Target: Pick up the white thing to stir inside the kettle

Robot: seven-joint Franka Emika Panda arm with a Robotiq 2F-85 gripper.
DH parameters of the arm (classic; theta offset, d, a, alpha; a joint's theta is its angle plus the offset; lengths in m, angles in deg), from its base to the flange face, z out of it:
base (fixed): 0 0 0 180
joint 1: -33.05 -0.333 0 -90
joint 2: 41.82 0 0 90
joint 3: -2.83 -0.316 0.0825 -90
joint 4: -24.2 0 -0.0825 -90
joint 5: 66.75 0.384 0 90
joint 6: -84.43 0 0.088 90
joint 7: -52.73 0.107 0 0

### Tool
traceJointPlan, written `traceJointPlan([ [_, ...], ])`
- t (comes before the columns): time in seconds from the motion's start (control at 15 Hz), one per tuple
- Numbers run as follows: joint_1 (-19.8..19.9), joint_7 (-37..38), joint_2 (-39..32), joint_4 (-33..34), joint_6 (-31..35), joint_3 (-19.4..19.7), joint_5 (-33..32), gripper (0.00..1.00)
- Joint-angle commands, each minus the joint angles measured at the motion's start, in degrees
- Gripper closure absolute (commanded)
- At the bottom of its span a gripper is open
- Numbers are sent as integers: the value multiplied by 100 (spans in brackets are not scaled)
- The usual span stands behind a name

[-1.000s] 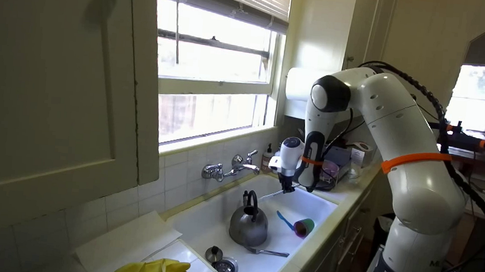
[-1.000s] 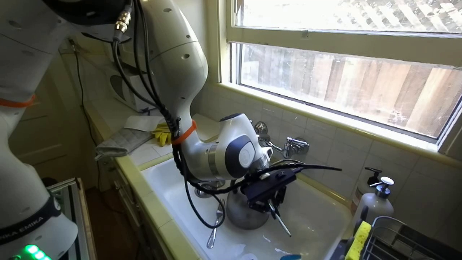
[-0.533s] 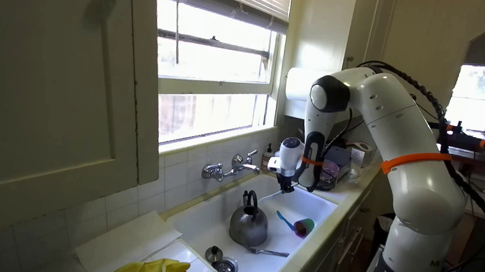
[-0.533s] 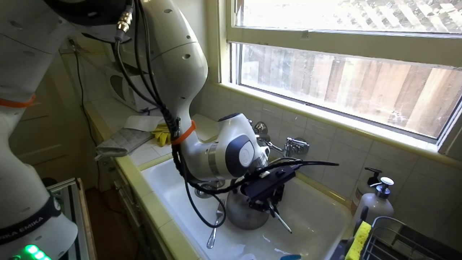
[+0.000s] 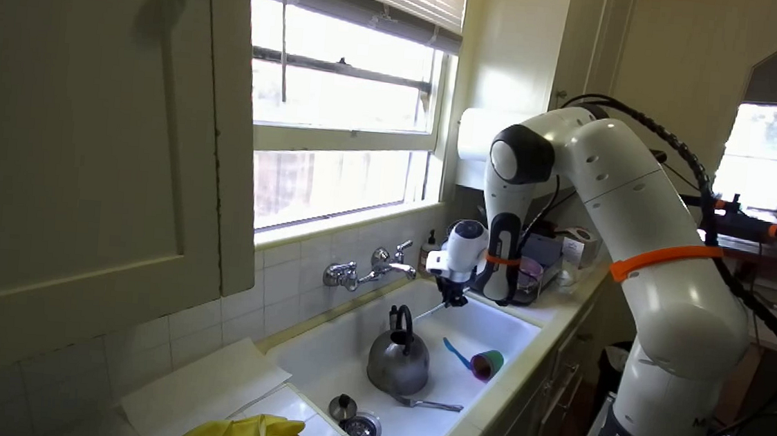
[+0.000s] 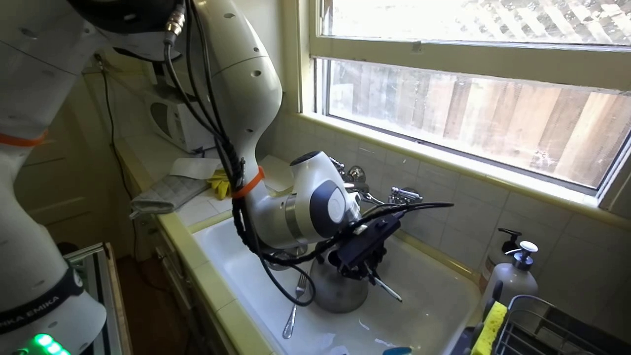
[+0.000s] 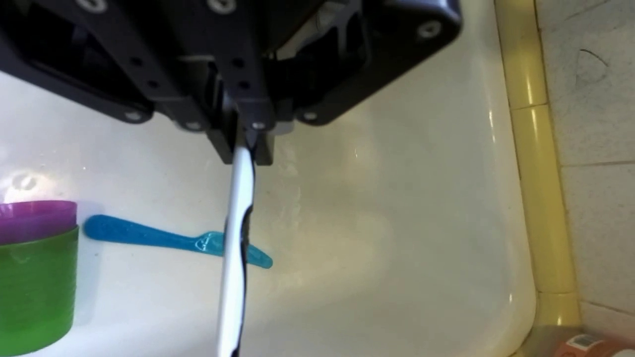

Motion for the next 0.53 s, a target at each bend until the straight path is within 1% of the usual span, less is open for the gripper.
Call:
traceJointPlan([
  [0.0,-852,122,-229,-36,139,735,-64,97],
  [0.2,-1620,231,-476,-39,251,1342,-12,97],
  [0.47,-2487,320,-862,-118,512,1997,54,97],
])
